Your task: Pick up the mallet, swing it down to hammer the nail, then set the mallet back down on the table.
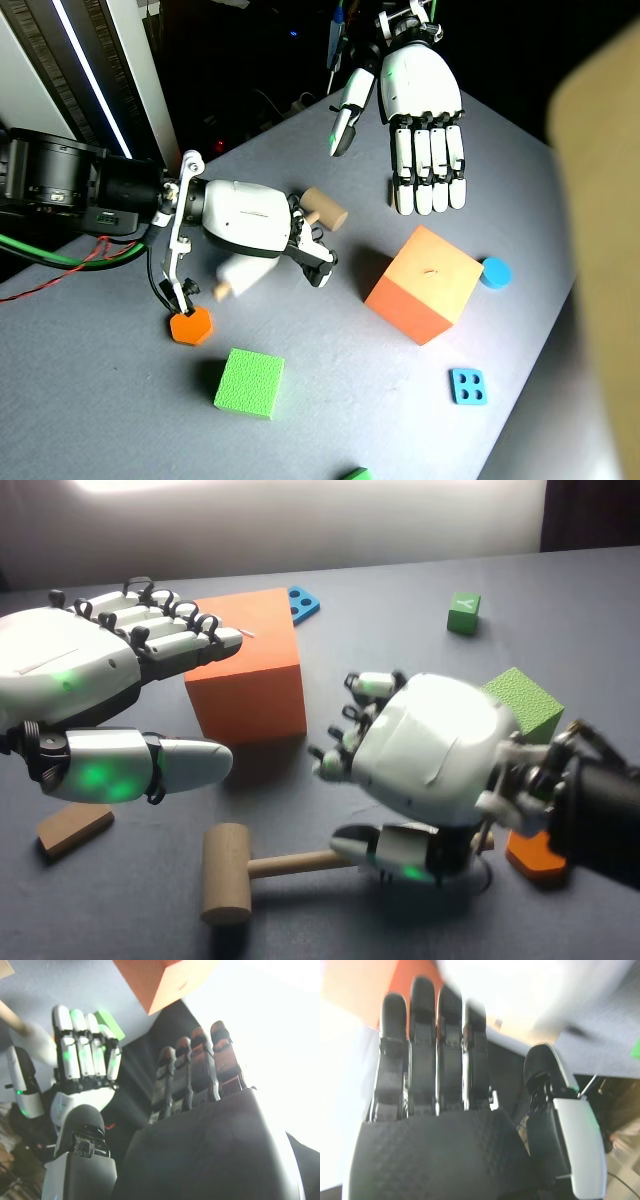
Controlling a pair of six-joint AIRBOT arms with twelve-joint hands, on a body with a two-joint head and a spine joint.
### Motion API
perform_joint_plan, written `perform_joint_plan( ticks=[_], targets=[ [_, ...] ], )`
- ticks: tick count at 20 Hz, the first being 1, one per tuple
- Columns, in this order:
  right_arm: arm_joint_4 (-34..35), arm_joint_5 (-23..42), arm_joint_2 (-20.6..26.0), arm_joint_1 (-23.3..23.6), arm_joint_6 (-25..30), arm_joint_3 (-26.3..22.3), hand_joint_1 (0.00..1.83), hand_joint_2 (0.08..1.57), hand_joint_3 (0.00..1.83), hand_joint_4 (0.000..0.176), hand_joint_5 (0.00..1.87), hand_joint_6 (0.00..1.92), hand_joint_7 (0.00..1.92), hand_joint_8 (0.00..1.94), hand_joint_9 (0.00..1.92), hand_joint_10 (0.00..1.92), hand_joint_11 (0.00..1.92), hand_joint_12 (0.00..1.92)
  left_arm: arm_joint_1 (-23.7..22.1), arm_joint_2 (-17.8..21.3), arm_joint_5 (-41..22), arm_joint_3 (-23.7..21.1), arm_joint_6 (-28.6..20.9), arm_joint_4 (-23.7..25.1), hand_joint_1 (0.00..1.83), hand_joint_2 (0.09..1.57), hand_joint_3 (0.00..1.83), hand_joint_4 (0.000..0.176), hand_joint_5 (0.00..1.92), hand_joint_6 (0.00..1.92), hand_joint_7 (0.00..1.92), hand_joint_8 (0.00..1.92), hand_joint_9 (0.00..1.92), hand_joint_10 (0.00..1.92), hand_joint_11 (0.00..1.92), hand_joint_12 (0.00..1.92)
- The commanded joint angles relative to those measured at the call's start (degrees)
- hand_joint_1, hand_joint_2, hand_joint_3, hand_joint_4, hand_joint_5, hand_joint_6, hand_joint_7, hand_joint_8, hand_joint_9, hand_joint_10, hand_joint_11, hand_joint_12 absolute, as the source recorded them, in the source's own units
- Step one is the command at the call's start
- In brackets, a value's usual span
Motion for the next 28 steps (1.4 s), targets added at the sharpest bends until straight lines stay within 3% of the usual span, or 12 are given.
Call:
perform_joint_plan(
  ticks=[1, 7, 9, 10, 12, 14, 16, 18, 19, 20, 22, 28],
  targets=[
    [-2.4, -5.9, 1.4, 1.0, 1.0, -0.9, 0.18, 1.29, 0.0, 0.0, 0.69, 0.0, 0.8, 0.0, 0.76, 0.08, 0.3, 1.17, -0.3, 0.5, -6.5, 0.4, 0.0, -0.5, 0.0, 1.2, 0.0, 0.0, 0.12, 0.0, 0.12, 0.0, 0.09, 0.0, 0.0, 0.13],
    [-2.4, -3.4, 14.5, 4.2, 8.7, -8.8, 0.2, 1.28, 0.0, 0.0, 0.73, 0.01, 0.84, 0.01, 0.82, 0.06, 0.35, 1.17, -0.4, 0.5, -6.6, 0.3, 0.0, -0.5, 0.0, 1.2, 0.0, 0.0, 0.14, 0.0, 0.14, 0.0, 0.12, 0.0, 0.0, 0.18],
    [-2.4, 2.0, 19.3, 6.3, 10.8, -10.1, 0.21, 1.26, 0.0, 0.0, 0.84, 0.05, 0.94, 0.04, 0.9, 0.11, 0.35, 1.32, -0.5, 0.5, -6.6, 0.2, 0.1, -0.5, 0.0, 1.22, 0.01, 0.0, 0.37, 0.02, 0.49, 0.02, 0.46, 0.03, 0.13, 0.46],
    [-2.4, 2.9, 20.8, 6.6, 12.0, -10.2, 0.26, 1.23, 0.01, 0.0, 0.86, 0.24, 0.9, 0.31, 0.67, 0.77, 0.31, 1.48, -0.5, 0.5, -6.6, 0.1, 0.1, -0.5, 0.0, 1.2, 0.07, 0.0, 0.44, 0.22, 0.44, 0.58, 0.45, 0.48, 0.1, 0.78],
    [-2.4, 8.7, 24.2, 8.4, 15.7, -10.2, 0.4, 1.18, 0.0, 0.0, 0.41, 1.71, 0.47, 1.76, 0.43, 1.79, 0.34, 1.86, -0.8, 0.5, -6.6, -0.3, 0.1, -0.5, 0.05, 1.23, 0.01, 0.0, 0.14, 1.72, 0.14, 1.78, 0.17, 1.77, 0.07, 1.79],
    [-2.4, 12.1, 27.5, 10.1, 16.7, -10.3, 0.48, 1.12, 0.0, 0.01, 0.53, 1.91, 0.54, 1.93, 0.56, 1.92, 0.7, 1.92, -0.9, 0.5, -6.1, -0.6, 0.1, -0.5, 0.05, 1.24, 0.0, 0.0, 0.24, 1.91, 0.21, 1.92, 0.27, 1.91, 0.31, 1.92],
    [-2.4, 13.2, 31.7, 11.7, 17.3, -11.6, 0.32, 1.11, 0.0, 0.017, 1.34, 1.92, 1.41, 1.94, 1.44, 1.92, 1.55, 1.92, -1.1, 0.5, -6.1, -0.7, 0.1, -0.5, 0.0, 1.26, 0.0, 0.0, 1.06, 1.87, 1.15, 1.92, 1.11, 1.92, 1.02, 1.92],
    [-2.4, 15.0, 34.9, 13.1, 18.0, -13.0, 0.29, 1.14, 0.01, 0.016, 1.62, 1.92, 1.69, 1.94, 1.72, 1.92, 1.79, 1.92, -1.5, 0.5, -5.7, -1.2, 0.1, -0.5, 0.22, 1.25, 0.0, 0.152, 1.38, 1.49, 1.48, 1.92, 1.52, 1.92, 1.49, 1.92],
    [-2.4, 15.5, 35.4, 13.7, 17.9, -13.3, 0.48, 1.34, 0.02, 0.123, 1.59, 1.92, 1.72, 1.94, 1.75, 1.92, 1.82, 1.92, -1.7, 0.4, -5.2, -1.4, 0.1, -0.5, 0.59, 1.31, 0.01, 0.171, 1.38, 1.84, 1.53, 1.92, 1.58, 1.92, 1.62, 1.92],
    [-2.4, 15.4, 35.3, 14.1, 17.5, -13.3, 0.61, 1.44, 0.03, 0.165, 1.57, 1.92, 1.71, 1.94, 1.75, 1.92, 1.81, 1.92, -2.2, 0.3, -4.7, -1.6, 0.1, -0.5, 0.85, 1.34, 0.01, 0.175, 1.44, 1.9, 1.56, 1.92, 1.62, 1.92, 1.68, 1.92],
    [-2.4, 14.9, 34.9, 14.7, 16.5, -13.3, 0.89, 1.48, 0.0, 0.176, 1.49, 1.92, 1.67, 1.94, 1.71, 1.92, 1.75, 1.92, -3.2, -0.2, -4.5, -1.8, 0.2, -0.5, 1.2, 1.35, 0.0, 0.176, 1.56, 1.92, 1.59, 1.92, 1.64, 1.92, 1.68, 1.92],
    [-2.4, 15.2, 34.3, 15.8, 15.6, -13.2, 0.91, 1.45, 0.0, 0.176, 1.45, 1.92, 1.62, 1.94, 1.67, 1.92, 1.69, 1.92, -4.7, -1.0, -4.5, -3.6, 0.3, -0.5, 1.1, 1.36, 0.0, 0.173, 1.48, 1.92, 1.49, 1.92, 1.5, 1.92, 1.53, 1.92]
  ],
)
